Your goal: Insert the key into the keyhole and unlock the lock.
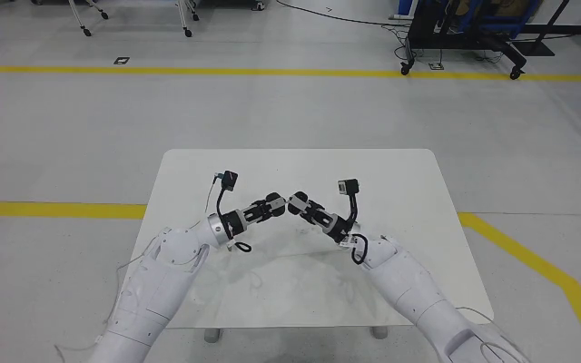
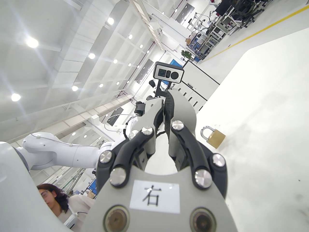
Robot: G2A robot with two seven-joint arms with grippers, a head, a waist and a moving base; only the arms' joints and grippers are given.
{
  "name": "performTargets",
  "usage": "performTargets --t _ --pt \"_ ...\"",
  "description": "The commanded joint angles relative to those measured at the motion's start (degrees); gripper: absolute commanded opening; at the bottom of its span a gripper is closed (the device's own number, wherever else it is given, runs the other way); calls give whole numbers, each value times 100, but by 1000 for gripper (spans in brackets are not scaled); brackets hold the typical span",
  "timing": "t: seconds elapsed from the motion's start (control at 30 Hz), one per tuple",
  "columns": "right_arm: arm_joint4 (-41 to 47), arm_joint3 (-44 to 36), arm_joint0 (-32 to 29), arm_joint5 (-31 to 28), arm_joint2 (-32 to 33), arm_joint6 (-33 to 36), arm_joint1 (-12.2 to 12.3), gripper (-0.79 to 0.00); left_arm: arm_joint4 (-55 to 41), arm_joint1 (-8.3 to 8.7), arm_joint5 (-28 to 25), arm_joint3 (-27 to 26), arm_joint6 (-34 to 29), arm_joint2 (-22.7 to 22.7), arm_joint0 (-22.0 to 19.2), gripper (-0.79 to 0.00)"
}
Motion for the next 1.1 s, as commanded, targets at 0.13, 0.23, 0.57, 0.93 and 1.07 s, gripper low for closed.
performTargets --t 0.13,0.23,0.57,0.93,1.07 --pt "143 17 2 11 11 175 -5 -785 -5 3 -16 4 -32 7 -5 -533" --pt "179 42 17 34 7 230 -15 -785 -7 4 -24 1 -52 15 -8 -548" --pt "188 109 55 73 -16 294 -58 -785 5 9 -36 3 -76 28 -13 -785" --pt "128 151 64 37 14 218 -73 0 112 30 -123 -45 51 -43 22 -785" --pt "128 151 64 37 14 218 -73 0 -116 63 -141 -78 19 -224 89 -785"
